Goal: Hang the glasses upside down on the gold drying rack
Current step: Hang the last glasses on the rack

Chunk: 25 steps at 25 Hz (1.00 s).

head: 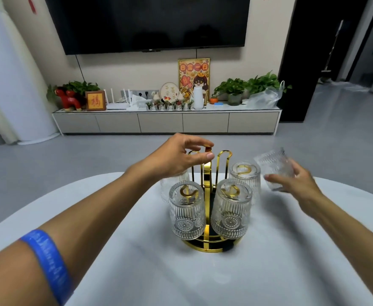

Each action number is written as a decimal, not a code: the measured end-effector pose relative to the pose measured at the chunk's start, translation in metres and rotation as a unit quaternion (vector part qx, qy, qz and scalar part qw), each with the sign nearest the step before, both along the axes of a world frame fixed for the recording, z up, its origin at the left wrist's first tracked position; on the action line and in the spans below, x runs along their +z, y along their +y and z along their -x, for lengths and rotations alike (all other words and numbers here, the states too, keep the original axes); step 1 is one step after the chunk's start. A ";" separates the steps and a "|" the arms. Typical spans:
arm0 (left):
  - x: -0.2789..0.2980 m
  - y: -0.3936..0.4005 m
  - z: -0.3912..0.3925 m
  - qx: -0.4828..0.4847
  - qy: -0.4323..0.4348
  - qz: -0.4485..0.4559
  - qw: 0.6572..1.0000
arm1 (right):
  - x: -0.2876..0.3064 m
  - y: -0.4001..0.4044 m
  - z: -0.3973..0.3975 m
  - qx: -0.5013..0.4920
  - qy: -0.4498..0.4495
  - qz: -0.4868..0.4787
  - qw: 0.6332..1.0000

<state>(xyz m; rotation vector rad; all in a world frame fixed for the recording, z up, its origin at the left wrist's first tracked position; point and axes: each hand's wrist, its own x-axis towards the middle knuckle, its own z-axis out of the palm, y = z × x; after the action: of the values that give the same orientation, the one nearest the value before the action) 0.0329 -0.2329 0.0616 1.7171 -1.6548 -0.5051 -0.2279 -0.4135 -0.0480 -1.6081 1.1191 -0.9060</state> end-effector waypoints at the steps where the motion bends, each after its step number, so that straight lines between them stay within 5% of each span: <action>1: 0.000 0.000 0.000 0.001 0.006 0.002 1.000 | 0.028 0.000 0.002 0.021 0.039 0.026 0.999; 3: -0.001 0.002 0.003 0.006 0.023 0.000 1.000 | 0.085 0.005 -0.003 0.034 0.130 0.087 0.987; 9: -0.001 0.003 0.003 0.013 0.055 -0.010 0.998 | 0.169 0.030 -0.053 0.053 0.197 0.233 0.951; 25: -0.013 -0.005 -0.006 -0.003 0.041 0.028 0.999 | 0.088 0.035 -0.130 0.097 0.372 0.291 0.876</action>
<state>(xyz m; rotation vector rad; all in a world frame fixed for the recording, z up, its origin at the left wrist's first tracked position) 0.0391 -0.2376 0.0490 1.6304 -1.6024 -0.5210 -0.0974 -0.3785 0.0402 -2.6641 1.2042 -0.4957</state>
